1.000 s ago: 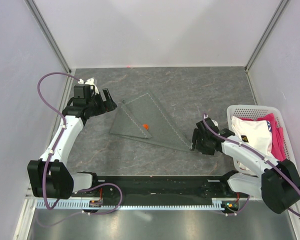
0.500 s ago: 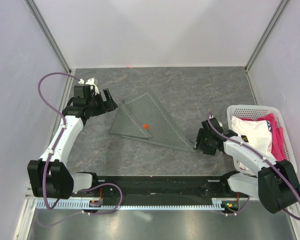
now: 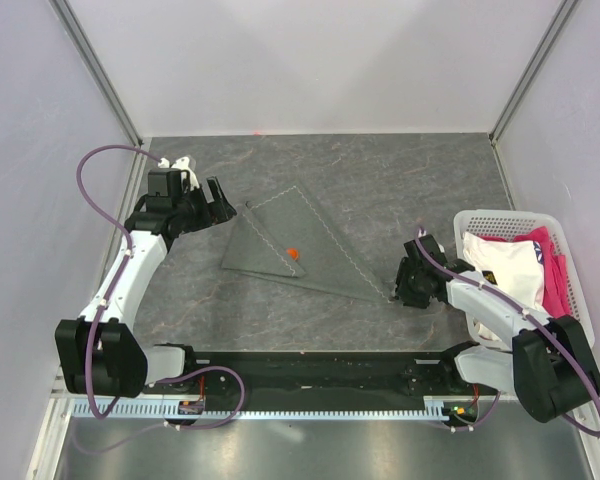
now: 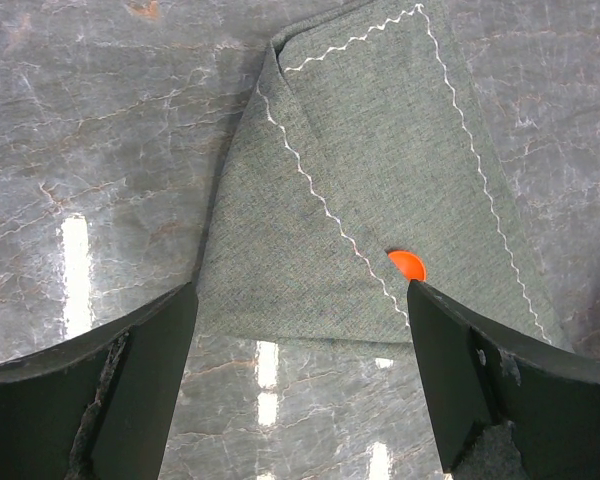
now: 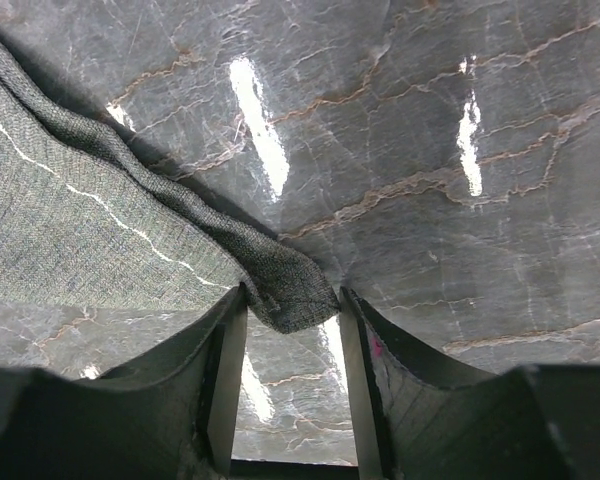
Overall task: Fold the napkin, place the utensils inside, and roll it up
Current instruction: Fold the napkin
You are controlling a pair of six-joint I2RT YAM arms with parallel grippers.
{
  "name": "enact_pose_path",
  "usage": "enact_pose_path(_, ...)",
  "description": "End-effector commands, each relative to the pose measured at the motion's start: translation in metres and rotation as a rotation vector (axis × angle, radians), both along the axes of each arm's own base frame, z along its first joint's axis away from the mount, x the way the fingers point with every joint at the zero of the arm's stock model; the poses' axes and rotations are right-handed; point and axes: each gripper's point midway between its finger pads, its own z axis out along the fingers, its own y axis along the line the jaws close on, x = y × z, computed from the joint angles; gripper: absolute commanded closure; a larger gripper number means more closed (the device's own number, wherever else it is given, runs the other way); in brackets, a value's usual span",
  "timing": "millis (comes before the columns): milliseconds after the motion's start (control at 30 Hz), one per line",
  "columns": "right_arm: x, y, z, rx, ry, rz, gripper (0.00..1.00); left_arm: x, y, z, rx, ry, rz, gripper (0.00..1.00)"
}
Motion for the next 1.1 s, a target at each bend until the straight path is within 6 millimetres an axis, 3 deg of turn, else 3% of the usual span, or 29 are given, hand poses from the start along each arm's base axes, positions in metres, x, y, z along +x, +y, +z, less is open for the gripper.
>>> enact_pose_path(0,-0.004,-0.004,-0.008,-0.017,0.015,0.005,0.54,0.004,0.001,0.005,0.016,-0.032,-0.033,0.07)
enact_pose_path(333,0.004,-0.006,-0.004,-0.034,-0.007,0.010,0.66,0.004,-0.002,0.002,0.006,-0.023,-0.044,0.07)
enact_pose_path(667,0.024,-0.005,0.027,-0.060,-0.069,0.053,1.00,0.004,-0.007,0.000,-0.017,-0.012,-0.060,0.08)
enact_pose_path(900,0.039,0.000,0.049,-0.054,-0.109,0.075,1.00,0.003,-0.007,0.001,-0.016,-0.016,-0.061,0.08)
enact_pose_path(1067,0.055,0.019,0.076,-0.003,-0.169,0.101,1.00,0.003,-0.008,0.002,-0.022,-0.018,-0.065,0.08)
